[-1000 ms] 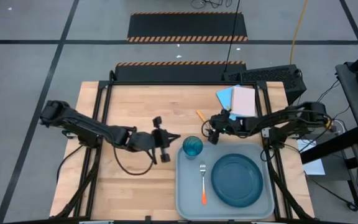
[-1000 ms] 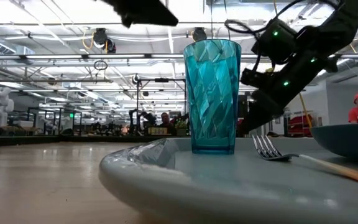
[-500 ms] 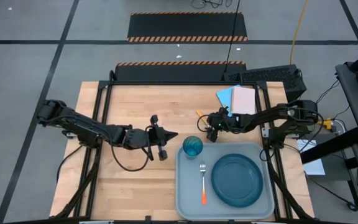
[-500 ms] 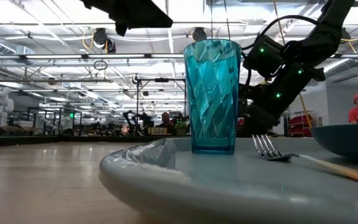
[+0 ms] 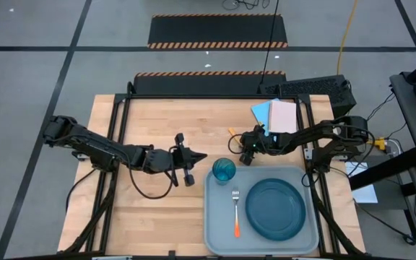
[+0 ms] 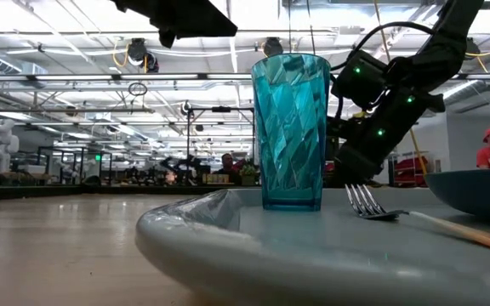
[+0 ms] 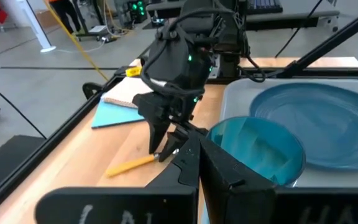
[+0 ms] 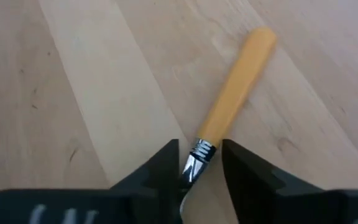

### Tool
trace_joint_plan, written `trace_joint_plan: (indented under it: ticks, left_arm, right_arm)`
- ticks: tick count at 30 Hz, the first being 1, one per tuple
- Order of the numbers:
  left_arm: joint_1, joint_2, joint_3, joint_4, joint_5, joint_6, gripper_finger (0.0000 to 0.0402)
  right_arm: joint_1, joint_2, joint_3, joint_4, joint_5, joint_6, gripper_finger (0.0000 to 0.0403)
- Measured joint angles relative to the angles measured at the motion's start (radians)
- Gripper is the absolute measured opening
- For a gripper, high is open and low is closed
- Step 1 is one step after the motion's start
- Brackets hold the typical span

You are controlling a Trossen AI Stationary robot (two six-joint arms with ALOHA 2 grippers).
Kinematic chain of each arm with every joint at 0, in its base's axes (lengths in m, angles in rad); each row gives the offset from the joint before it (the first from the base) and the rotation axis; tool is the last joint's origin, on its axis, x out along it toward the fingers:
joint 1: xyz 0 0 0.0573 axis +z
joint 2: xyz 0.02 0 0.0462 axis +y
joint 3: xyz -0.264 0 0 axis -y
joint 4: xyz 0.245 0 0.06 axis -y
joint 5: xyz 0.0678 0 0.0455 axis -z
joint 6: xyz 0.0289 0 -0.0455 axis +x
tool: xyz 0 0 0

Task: Pick and place plate/cup/fork/spoon on tray
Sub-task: Put the brown spoon on the gray tray to the left of the orange fork

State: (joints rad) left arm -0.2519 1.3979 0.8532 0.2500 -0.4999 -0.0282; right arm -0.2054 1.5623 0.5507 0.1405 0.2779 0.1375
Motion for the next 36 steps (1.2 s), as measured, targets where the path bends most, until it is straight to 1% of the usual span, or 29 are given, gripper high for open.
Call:
trace_joint_plan:
  ticks: [6,10,13,17,20,24,28,32,36]
  left_arm:
    - [0.000,0.000,0.000,0.034,0.000,0.005,0.0006]
    - [0.000,0.000,0.000,0.044,-0.001,0.024,0.0007]
    - [0.000,0.000,0.000,0.045,-0.007,0.026,0.0016]
    - [0.000,0.000,0.000,0.044,-0.008,0.026,0.0035]
    - [0.000,0.000,0.000,0.044,-0.009,0.026,0.0050]
    - [0.000,0.000,0.000,0.041,-0.009,0.025,0.0062]
    - [0.000,0.000,0.001,0.039,-0.010,0.023,0.0065]
    - [-0.009,0.000,0.001,0.040,-0.010,0.003,0.0065]
    - [-0.032,0.000,0.001,0.040,-0.008,-0.019,0.0065]
  right_arm:
    - [0.000,-0.002,0.000,-0.009,-0.052,0.004,0.0047]
    - [0.008,-0.006,-0.001,-0.013,-0.063,0.002,0.0018]
    - [0.015,-0.006,-0.001,-0.014,-0.062,-0.019,0.0018]
    - [0.017,-0.007,0.003,-0.019,-0.063,-0.026,0.0032]
    - [0.018,-0.039,0.000,-0.039,-0.077,-0.021,0.0033]
    - [0.025,-0.135,-0.003,-0.113,-0.080,-0.025,0.0024]
    - [0.036,-0.269,-0.001,-0.182,-0.074,-0.046,0.0023]
    - [0.059,-0.400,-0.001,-0.213,-0.073,-0.065,0.0025]
    - [0.110,-0.507,0.000,-0.217,-0.073,-0.084,0.0024]
